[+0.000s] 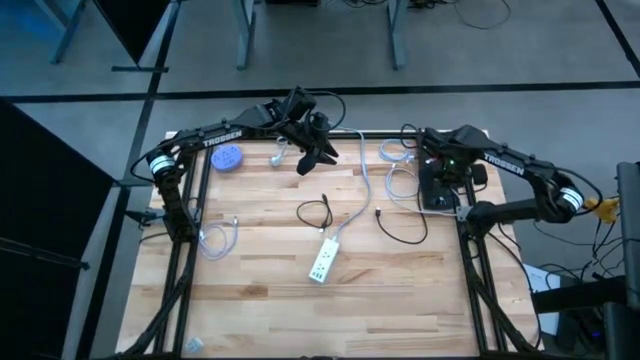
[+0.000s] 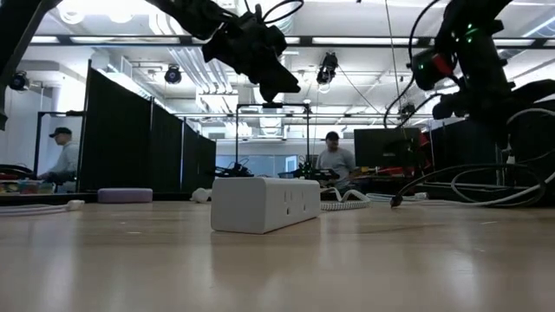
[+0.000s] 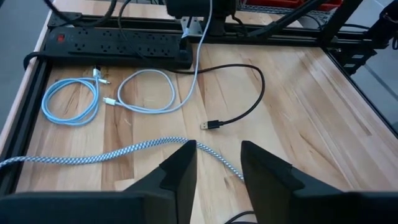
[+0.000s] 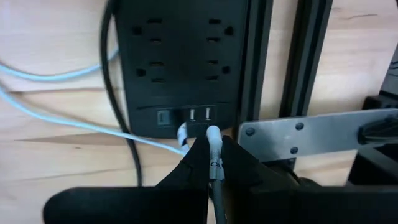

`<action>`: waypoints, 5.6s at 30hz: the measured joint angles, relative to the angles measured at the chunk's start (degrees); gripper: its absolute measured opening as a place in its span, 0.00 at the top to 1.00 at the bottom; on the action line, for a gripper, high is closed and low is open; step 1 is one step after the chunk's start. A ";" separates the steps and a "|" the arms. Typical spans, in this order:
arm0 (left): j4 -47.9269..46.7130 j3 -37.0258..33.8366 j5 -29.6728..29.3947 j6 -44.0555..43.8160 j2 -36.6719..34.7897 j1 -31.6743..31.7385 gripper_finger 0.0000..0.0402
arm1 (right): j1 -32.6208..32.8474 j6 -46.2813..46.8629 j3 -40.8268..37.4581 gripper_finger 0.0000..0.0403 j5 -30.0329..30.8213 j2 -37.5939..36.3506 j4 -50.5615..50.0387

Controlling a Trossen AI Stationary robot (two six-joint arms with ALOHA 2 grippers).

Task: Insert USB
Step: Insert the bottom blue charger cable into the black outlet extension, then insert the blue charger cable into the white outlet extension

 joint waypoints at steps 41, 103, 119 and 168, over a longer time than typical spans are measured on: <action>5.76 -1.55 -2.06 1.04 0.35 -4.33 0.74 | -4.54 -6.06 -18.55 1.00 -6.22 -9.01 16.88; -4.66 -4.57 -22.99 -36.39 -19.96 -12.66 0.74 | -3.60 -59.04 25.78 0.63 -7.94 43.50 34.51; -2.91 -4.91 -30.12 -27.26 -19.96 -13.60 0.74 | 1.98 -57.35 24.95 0.99 -10.14 31.86 26.41; 43.28 -21.27 -47.12 -34.97 -12.11 -22.51 0.63 | 23.47 -26.03 29.41 1.00 -23.37 4.22 56.23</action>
